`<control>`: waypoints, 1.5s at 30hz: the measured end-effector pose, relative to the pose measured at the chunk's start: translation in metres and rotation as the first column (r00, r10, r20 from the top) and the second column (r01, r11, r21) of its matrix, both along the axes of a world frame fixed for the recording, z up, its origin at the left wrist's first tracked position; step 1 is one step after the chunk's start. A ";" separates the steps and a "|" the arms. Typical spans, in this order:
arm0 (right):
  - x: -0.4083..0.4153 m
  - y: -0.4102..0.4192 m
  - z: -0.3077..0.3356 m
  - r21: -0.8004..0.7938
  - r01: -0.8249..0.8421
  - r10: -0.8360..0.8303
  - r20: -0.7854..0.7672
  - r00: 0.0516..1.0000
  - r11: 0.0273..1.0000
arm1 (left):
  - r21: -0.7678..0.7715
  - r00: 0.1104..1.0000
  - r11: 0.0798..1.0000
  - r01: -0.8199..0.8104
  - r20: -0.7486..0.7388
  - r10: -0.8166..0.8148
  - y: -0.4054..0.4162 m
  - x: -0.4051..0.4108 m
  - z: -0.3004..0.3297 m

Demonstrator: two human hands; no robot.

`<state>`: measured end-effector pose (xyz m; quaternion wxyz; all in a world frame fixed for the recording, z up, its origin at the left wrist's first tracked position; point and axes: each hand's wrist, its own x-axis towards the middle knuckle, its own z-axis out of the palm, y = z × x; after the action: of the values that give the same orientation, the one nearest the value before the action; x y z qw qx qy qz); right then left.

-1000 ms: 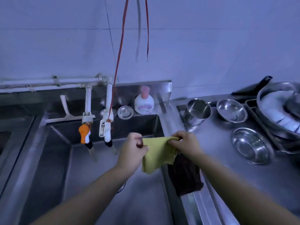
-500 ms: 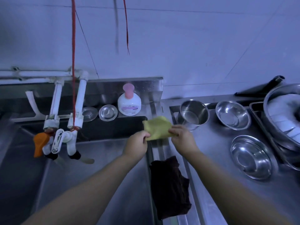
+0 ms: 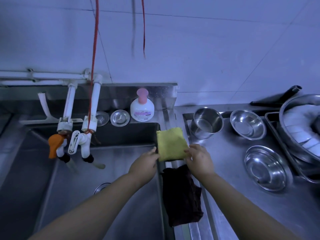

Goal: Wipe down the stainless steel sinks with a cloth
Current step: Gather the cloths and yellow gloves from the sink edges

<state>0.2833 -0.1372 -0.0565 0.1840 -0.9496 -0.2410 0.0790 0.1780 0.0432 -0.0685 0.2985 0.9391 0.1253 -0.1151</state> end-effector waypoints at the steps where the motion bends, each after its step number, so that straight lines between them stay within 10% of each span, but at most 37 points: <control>1: -0.004 0.002 0.004 -0.002 -0.011 0.011 0.033 0.999 1.000 | 0.004 1.000 1.000 -0.009 0.013 0.009 0.002 -0.005 0.004; 13: -0.154 0.109 0.048 -0.428 -0.514 0.572 0.009 0.820 0.743 | 0.270 0.999 0.961 -0.054 0.016 0.051 0.069 -0.169 0.043; 24: -0.405 0.249 0.093 -0.538 -0.712 0.816 -0.074 0.573 0.451 | 0.489 0.910 0.786 -0.378 0.039 0.413 0.174 -0.483 0.105; 35: -0.690 0.380 0.126 -0.466 -0.863 0.978 0.026 0.205 0.193 | 0.559 0.579 0.462 -0.689 0.040 0.815 0.221 -0.835 0.125; 45: -0.821 0.474 0.144 -0.443 -0.896 1.000 0.008 -0.006 -0.002 | 0.491 0.302 0.200 -0.848 0.138 0.943 0.246 -0.978 0.135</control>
<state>-0.5380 0.3363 0.0872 -0.1174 -0.5280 -0.8387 0.0635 -0.8001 0.2889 0.0668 0.0532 0.7108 0.7009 0.0253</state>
